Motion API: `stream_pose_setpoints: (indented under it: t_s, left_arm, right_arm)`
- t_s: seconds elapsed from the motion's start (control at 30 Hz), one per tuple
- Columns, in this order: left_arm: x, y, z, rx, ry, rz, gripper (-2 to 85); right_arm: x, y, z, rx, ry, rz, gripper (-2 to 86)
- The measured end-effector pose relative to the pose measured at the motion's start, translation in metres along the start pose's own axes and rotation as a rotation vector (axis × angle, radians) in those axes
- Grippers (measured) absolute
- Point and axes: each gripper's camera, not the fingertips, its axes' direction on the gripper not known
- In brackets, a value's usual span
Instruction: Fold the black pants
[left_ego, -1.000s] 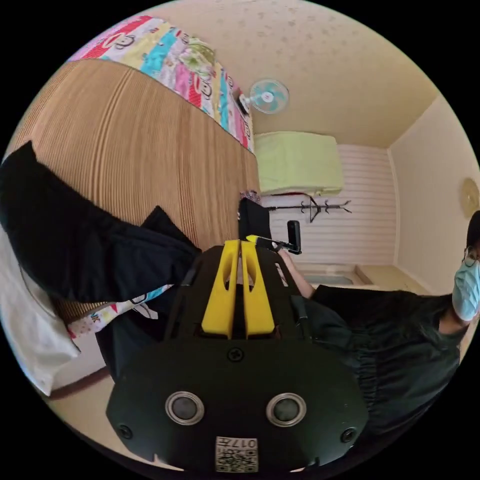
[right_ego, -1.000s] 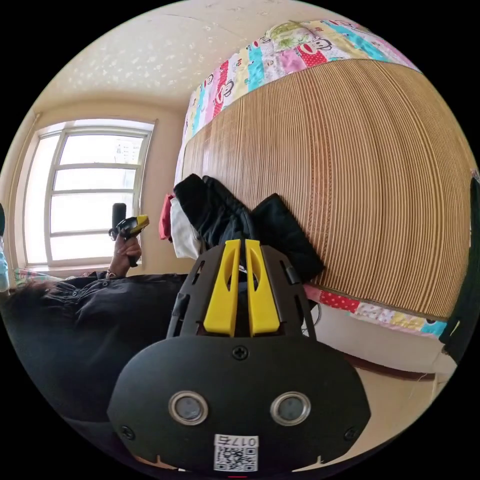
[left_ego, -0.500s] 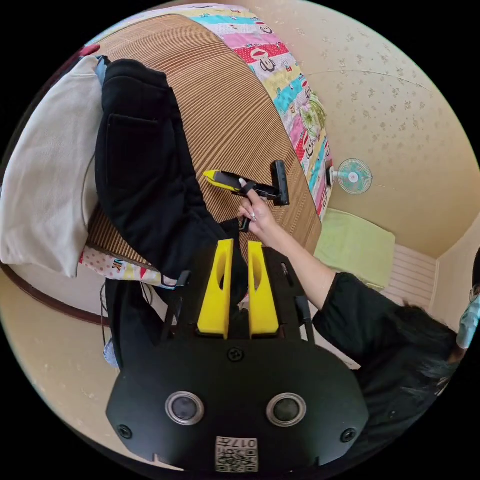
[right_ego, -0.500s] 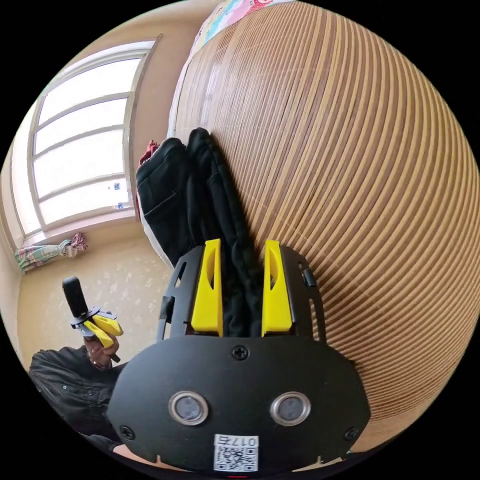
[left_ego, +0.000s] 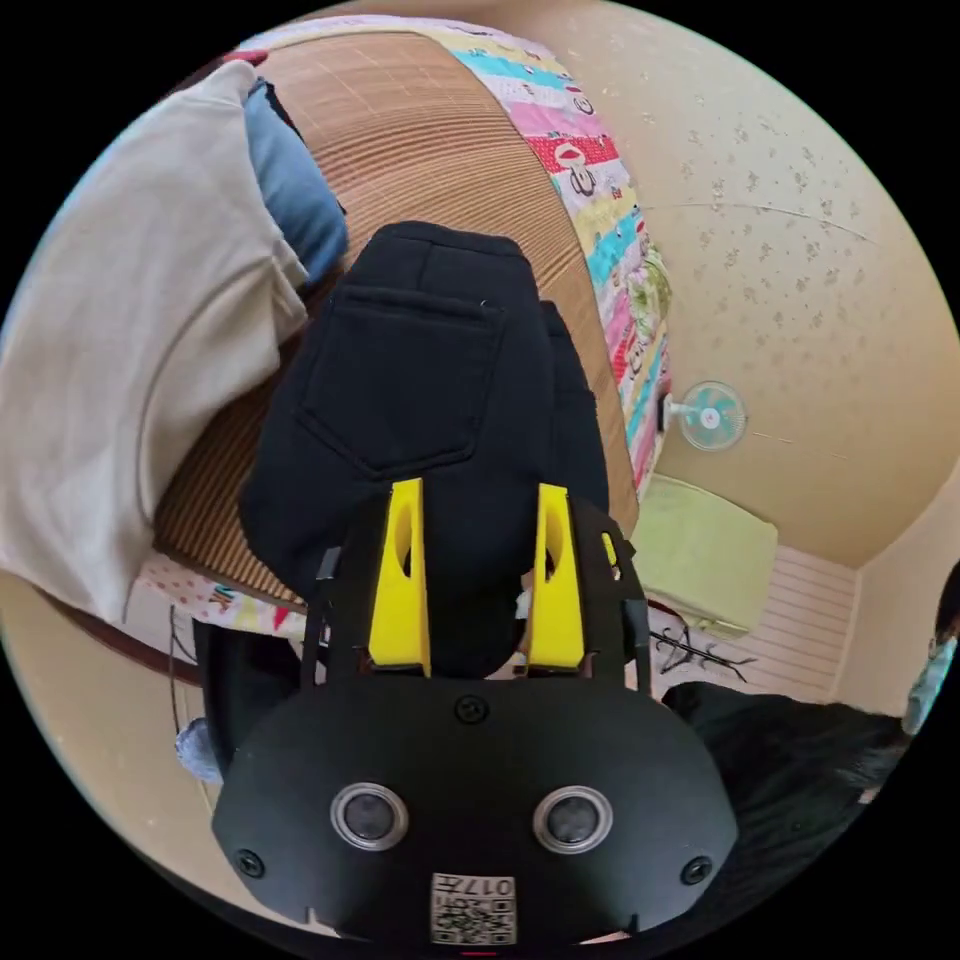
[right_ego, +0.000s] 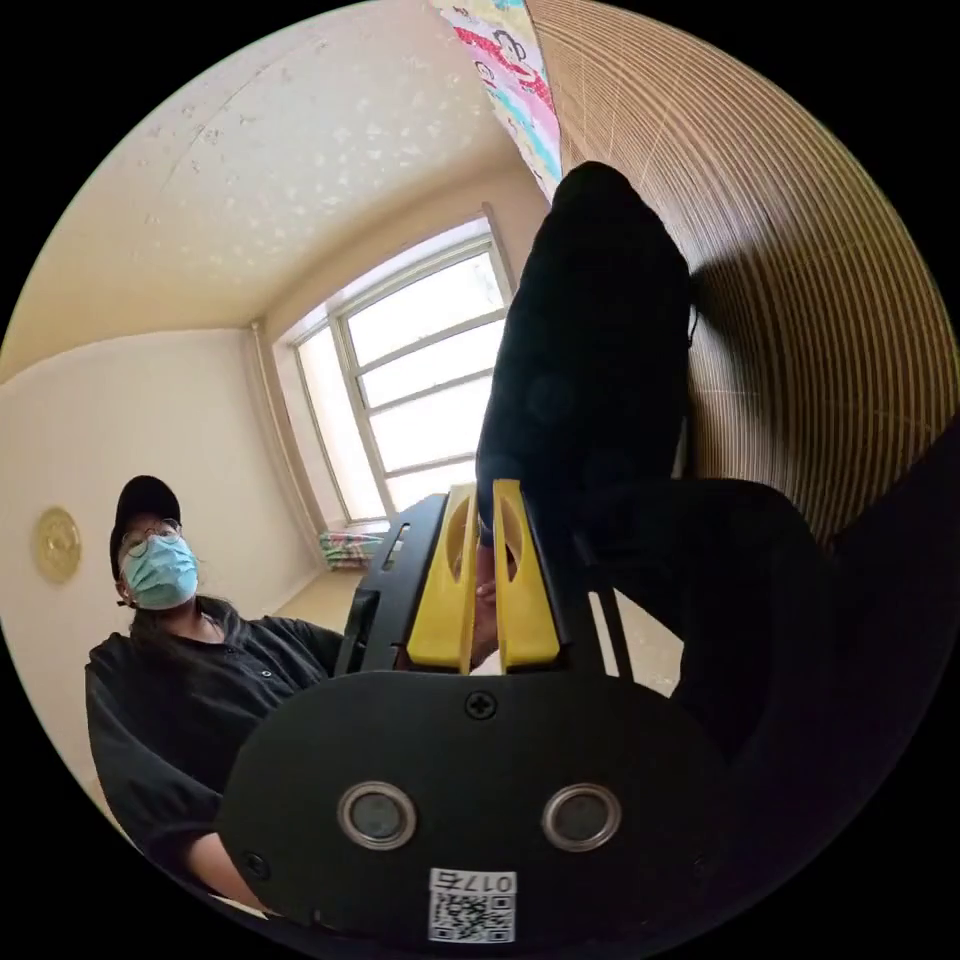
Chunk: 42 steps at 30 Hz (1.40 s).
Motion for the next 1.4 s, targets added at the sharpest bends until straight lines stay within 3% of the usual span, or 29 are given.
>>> stream_pose_setpoints:
  t_s: [0.1,0.23,0.3,0.37,0.47,0.67,0.73,0.8,0.87,0.93,1.0,1.07,1.1,1.17,1.27,1.33,1.4]
  left_arm:
    - [0.011,-0.009,0.027,-0.109,0.399,0.128,3.5]
    - [0.087,-0.015,0.036,-0.213,0.362,0.335,3.5]
    - [0.151,-0.016,0.026,-0.308,0.367,0.541,11.2]
    - [0.19,-0.016,0.025,-0.399,0.423,0.614,14.3]
    - [0.239,-0.005,0.025,-0.482,0.297,0.737,9.8]
    - [0.297,0.037,0.007,-0.622,0.5,0.874,5.5]
    - [0.302,0.053,-0.012,-0.563,0.65,0.886,2.8]
    - [0.277,0.044,-0.045,-0.417,1.31,0.729,0.2]
    - [0.249,0.025,-0.071,-0.217,1.55,0.574,-0.4]
    - [0.238,0.011,-0.099,-0.12,1.349,0.578,-0.4]
    - [0.259,0.01,-0.112,-0.223,0.99,0.641,0.4]
    - [0.287,0.022,-0.106,-0.348,0.803,0.7,3.9]
    - [0.303,0.032,-0.1,-0.397,0.695,0.727,10.5]
    - [0.323,0.048,-0.089,-0.437,0.583,0.755,16.5]
    - [0.339,0.071,-0.072,-0.406,0.364,0.805,20.0]
    - [0.334,0.079,-0.066,-0.376,0.267,0.8,19.8]
    - [0.308,0.078,-0.061,-0.383,0.343,0.721,17.4]
  right_arm:
    - [-0.02,0.022,-0.04,0.117,-0.189,-0.02,3.4]
    - [-0.104,0.032,-0.074,0.037,-0.169,-0.205,3.2]
    - [-0.142,0.039,-0.082,-0.018,-0.137,-0.283,3.1]
    - [-0.183,0.053,-0.093,-0.048,-0.158,-0.374,3.1]
    - [-0.22,0.078,-0.104,-0.067,-0.242,-0.484,3.0]
    - [-0.284,0.152,-0.114,-0.058,-0.478,-0.727,2.8]
    - [-0.306,0.176,-0.119,-0.035,-0.558,-0.834,2.8]
    - [-0.329,0.197,-0.133,0.032,-0.642,-0.955,2.7]
    - [-0.36,0.213,-0.149,0.055,-0.699,-1.064,2.7]
    - [-0.387,0.222,-0.15,0.015,-0.641,-1.146,2.7]
    - [-0.412,0.225,-0.143,-0.024,-0.511,-1.177,2.7]
    - [-0.436,0.224,-0.128,-0.102,-0.321,-1.188,2.7]
    - [-0.44,0.224,-0.123,-0.129,-0.272,-1.189,2.6]
    - [-0.448,0.223,-0.093,-0.245,-0.072,-1.186,2.6]
    - [-0.434,0.215,-0.053,-0.363,0.05,-1.129,2.5]
    - [-0.418,0.203,-0.048,-0.384,-0.015,-1.051,2.4]
    - [-0.401,0.191,-0.046,-0.386,-0.109,-0.963,2.3]
